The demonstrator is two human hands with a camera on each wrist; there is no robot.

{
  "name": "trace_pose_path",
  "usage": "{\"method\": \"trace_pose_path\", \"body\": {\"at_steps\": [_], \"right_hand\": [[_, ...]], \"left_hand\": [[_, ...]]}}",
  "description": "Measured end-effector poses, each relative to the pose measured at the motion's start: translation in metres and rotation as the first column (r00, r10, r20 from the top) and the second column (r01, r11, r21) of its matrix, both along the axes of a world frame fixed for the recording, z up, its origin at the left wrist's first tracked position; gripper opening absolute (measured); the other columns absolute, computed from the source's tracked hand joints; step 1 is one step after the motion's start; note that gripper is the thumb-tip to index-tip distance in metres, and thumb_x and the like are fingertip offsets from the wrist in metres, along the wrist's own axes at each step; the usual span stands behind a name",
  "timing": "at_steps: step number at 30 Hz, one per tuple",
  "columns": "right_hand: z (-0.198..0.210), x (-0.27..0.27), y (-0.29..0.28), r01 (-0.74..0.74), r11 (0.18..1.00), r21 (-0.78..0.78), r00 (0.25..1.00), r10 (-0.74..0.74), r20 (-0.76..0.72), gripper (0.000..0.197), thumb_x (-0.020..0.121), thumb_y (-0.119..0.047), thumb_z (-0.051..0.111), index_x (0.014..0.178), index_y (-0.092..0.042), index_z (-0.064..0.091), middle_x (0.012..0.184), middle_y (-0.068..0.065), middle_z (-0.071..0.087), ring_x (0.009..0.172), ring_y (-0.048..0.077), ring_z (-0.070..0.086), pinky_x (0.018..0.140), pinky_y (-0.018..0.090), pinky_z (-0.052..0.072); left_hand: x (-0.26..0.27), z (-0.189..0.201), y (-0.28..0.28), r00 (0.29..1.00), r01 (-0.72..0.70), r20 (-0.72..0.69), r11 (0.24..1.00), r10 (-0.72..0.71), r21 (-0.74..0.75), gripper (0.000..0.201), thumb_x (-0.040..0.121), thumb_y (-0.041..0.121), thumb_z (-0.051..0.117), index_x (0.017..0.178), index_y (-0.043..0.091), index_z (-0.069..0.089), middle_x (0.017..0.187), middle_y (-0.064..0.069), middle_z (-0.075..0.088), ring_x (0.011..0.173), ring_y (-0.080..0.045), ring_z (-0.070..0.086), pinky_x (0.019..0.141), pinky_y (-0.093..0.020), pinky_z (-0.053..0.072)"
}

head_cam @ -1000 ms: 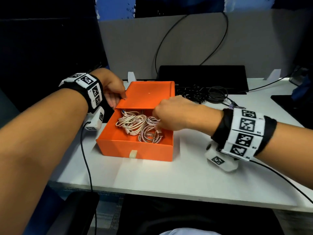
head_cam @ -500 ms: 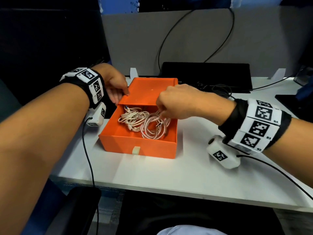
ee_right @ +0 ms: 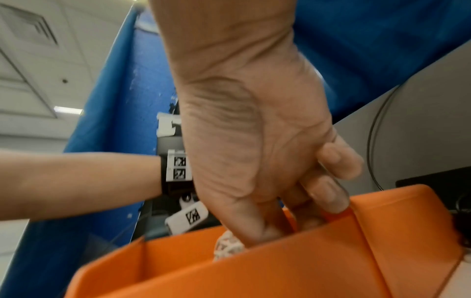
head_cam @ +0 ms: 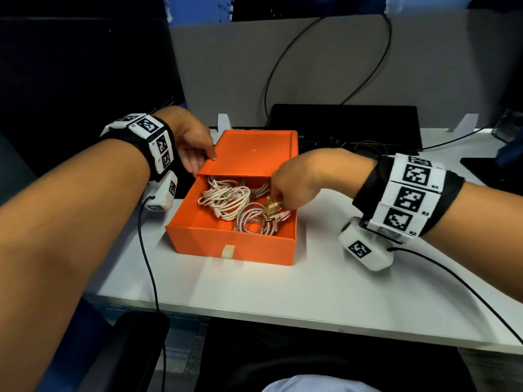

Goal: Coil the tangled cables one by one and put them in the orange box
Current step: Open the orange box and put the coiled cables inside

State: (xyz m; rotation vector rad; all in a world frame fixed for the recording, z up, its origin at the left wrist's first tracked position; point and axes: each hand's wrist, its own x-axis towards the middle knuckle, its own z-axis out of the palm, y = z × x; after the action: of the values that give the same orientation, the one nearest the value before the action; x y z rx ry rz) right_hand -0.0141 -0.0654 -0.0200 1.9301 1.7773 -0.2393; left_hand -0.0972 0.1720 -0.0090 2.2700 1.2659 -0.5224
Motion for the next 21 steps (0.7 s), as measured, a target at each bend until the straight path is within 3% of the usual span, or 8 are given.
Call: {"method": "trace_pose_path", "body": {"at_steps": [2, 5, 9, 12, 14, 16, 18, 21], "right_hand": [[-0.008, -0.006, 0.000, -0.038, 0.996, -0.082, 0.993, 0.047, 0.110, 0.030, 0.103, -0.035, 0.056, 0.122, -0.015, 0.067, 0.109, 0.001, 0.068, 0.098, 0.023, 0.064, 0.071, 0.030, 0.044], [-0.010, -0.012, 0.003, -0.085, 0.996, -0.034, 0.983, 0.089, 0.161, 0.016, 0.103, -0.030, 0.060, 0.109, -0.016, 0.064, 0.088, -0.005, 0.059, 0.076, 0.015, 0.055, 0.060, 0.028, 0.040], [0.020, -0.007, -0.009, -0.126, 0.932, 0.341, 0.984, 0.074, 0.162, 0.014, 0.099, -0.036, 0.064, 0.096, -0.023, 0.061, 0.084, -0.004, 0.056, 0.071, 0.017, 0.053, 0.057, 0.029, 0.038], [0.030, -0.006, -0.010, -0.067, 0.842, 0.535, 0.997, 0.036, 0.069, 0.024, 0.099, -0.040, 0.062, 0.092, -0.017, 0.063, 0.083, 0.000, 0.054, 0.078, 0.026, 0.058, 0.062, 0.033, 0.041], [0.020, -0.012, -0.004, 0.016, 0.835, 0.551, 0.998, 0.021, -0.061, 0.019, 0.100, -0.033, 0.061, 0.094, -0.015, 0.065, 0.087, 0.001, 0.058, 0.081, 0.026, 0.061, 0.062, 0.033, 0.042], [0.004, -0.020, 0.002, 0.035, 0.854, 0.520, 0.996, 0.015, -0.092, 0.009, 0.099, -0.023, 0.061, 0.101, -0.016, 0.065, 0.090, 0.002, 0.060, 0.079, 0.023, 0.058, 0.062, 0.033, 0.041], [-0.006, -0.028, 0.003, 0.017, 0.859, 0.512, 0.998, 0.017, -0.062, 0.003, 0.098, -0.013, 0.059, 0.097, -0.015, 0.061, 0.080, 0.000, 0.051, 0.073, 0.020, 0.053, 0.064, 0.033, 0.041], [-0.010, -0.039, -0.001, -0.025, 0.839, 0.543, 0.995, 0.076, -0.072, 0.013, 0.098, -0.011, 0.059, 0.089, -0.018, 0.054, 0.069, -0.004, 0.042, 0.065, 0.016, 0.050, 0.062, 0.032, 0.042]], "left_hand": [[0.001, 0.000, 0.000, 1.000, 0.003, -0.009, 1.000, -0.003, 0.002, 0.039, 0.109, 0.023, 0.047, 0.108, -0.011, 0.066, 0.088, -0.022, 0.076, 0.066, -0.025, 0.076, 0.053, -0.031, 0.062], [0.000, -0.001, 0.000, 1.000, -0.001, -0.003, 1.000, 0.001, 0.008, 0.040, 0.109, 0.023, 0.047, 0.109, -0.012, 0.066, 0.087, -0.021, 0.076, 0.065, -0.025, 0.076, 0.052, -0.031, 0.061], [-0.001, -0.003, 0.003, 1.000, 0.010, 0.001, 1.000, -0.010, -0.002, 0.039, 0.109, 0.023, 0.046, 0.104, -0.009, 0.067, 0.087, -0.020, 0.076, 0.067, -0.024, 0.076, 0.055, -0.031, 0.062], [0.000, -0.004, 0.004, 1.000, 0.010, 0.001, 1.000, -0.010, -0.012, 0.041, 0.109, 0.024, 0.047, 0.108, -0.012, 0.067, 0.096, -0.024, 0.075, 0.066, -0.025, 0.076, 0.052, -0.030, 0.061], [0.001, -0.004, 0.004, 1.000, 0.009, -0.003, 1.000, -0.009, -0.005, 0.041, 0.109, 0.024, 0.046, 0.106, -0.012, 0.066, 0.093, -0.023, 0.075, 0.064, -0.025, 0.076, 0.052, -0.030, 0.061], [0.001, -0.004, 0.003, 1.000, 0.005, -0.002, 1.000, -0.005, 0.007, 0.041, 0.109, 0.023, 0.047, 0.105, -0.013, 0.066, 0.088, -0.023, 0.074, 0.062, -0.025, 0.075, 0.051, -0.030, 0.061], [0.000, -0.005, 0.003, 1.000, 0.002, -0.002, 1.000, -0.002, 0.007, 0.042, 0.109, 0.023, 0.046, 0.107, -0.014, 0.066, 0.088, -0.023, 0.074, 0.062, -0.025, 0.075, 0.051, -0.030, 0.061], [0.001, -0.005, 0.004, 1.000, 0.005, 0.004, 1.000, -0.005, 0.000, 0.042, 0.109, 0.023, 0.045, 0.103, -0.012, 0.067, 0.086, -0.022, 0.075, 0.061, -0.024, 0.075, 0.052, -0.030, 0.062]]}}
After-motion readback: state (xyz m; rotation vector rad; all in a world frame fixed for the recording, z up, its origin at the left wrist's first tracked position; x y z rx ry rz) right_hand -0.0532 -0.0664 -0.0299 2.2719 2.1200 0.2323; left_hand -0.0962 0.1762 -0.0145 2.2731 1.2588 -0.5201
